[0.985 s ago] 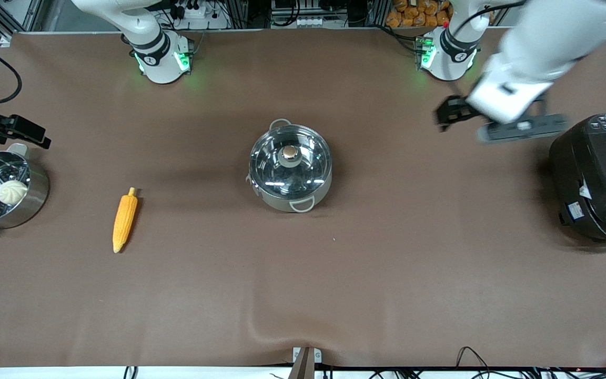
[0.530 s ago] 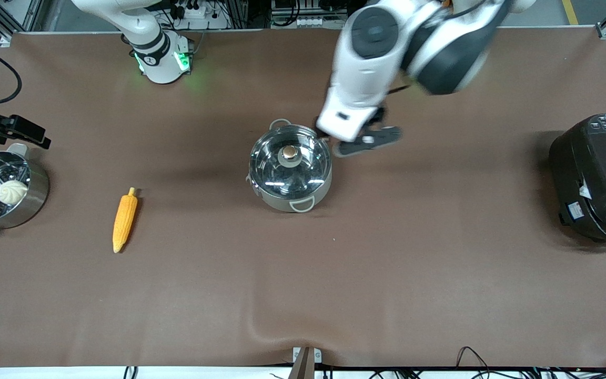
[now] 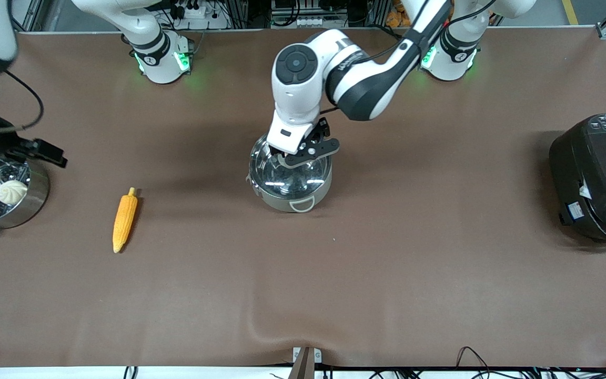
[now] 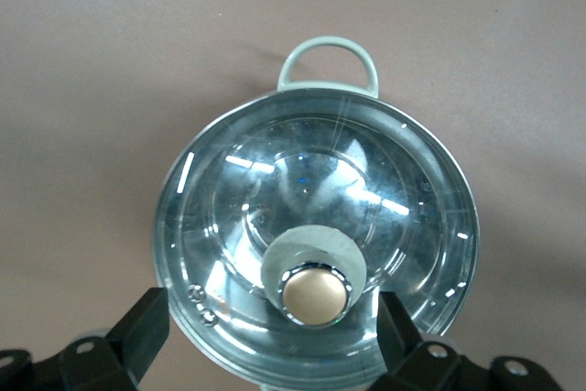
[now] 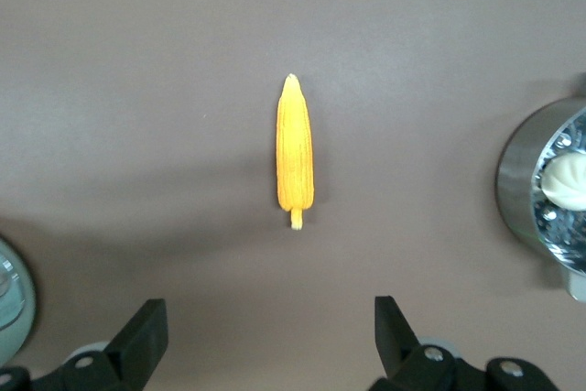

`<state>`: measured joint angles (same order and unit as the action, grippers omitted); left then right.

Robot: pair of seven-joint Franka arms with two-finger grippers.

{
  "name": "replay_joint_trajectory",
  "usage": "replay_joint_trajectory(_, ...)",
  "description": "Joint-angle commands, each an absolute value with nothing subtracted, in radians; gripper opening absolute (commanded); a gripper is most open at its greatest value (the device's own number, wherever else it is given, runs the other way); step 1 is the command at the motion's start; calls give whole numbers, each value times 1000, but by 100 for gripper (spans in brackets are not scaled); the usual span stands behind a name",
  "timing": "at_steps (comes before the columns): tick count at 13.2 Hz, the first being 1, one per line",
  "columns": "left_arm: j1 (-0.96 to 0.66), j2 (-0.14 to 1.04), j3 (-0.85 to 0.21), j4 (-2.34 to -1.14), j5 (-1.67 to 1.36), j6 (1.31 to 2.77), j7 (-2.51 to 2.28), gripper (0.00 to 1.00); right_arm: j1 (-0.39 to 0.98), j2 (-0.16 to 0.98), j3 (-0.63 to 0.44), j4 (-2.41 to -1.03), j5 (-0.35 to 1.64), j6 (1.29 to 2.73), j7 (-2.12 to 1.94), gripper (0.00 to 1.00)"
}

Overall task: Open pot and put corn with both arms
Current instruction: 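Grasp the lid knob with the left gripper while the right gripper grasps the corn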

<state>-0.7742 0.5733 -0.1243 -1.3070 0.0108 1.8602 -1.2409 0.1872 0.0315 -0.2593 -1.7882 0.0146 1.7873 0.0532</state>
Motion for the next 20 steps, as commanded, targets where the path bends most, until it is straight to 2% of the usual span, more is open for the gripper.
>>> replay_joint_trajectory(1,-814,610,-100,-1272,11,1864,-1267,100,164,55,-245,-1929,28,1976,11,100)
replay_joint_trajectory(3,-815,623,-100,-1273,11,1865,-1266,100,169,89,-245,-2034,28,2156,8,100)
replay_joint_trajectory(5,-815,632,-100,-1273,11,1865,-1266,100,172,168,-244,-2074,28,2284,-3,100)
replay_joint_trajectory(11,-824,670,-97,-1278,12,1896,-1256,100,175,339,-241,-2082,29,2460,-51,100)
replay_joint_trajectory(15,-825,683,-97,-1278,12,1914,-1243,85,169,426,-238,-2080,32,2565,-81,100)
replay_joint_trajectory(18,-827,683,-97,-1278,12,1914,-1243,74,164,483,-218,-2075,104,2617,-92,100)
replay_joint_trajectory(20,-830,681,-97,-1278,12,1913,-1244,73,161,500,-216,-2075,106,2648,-110,100)
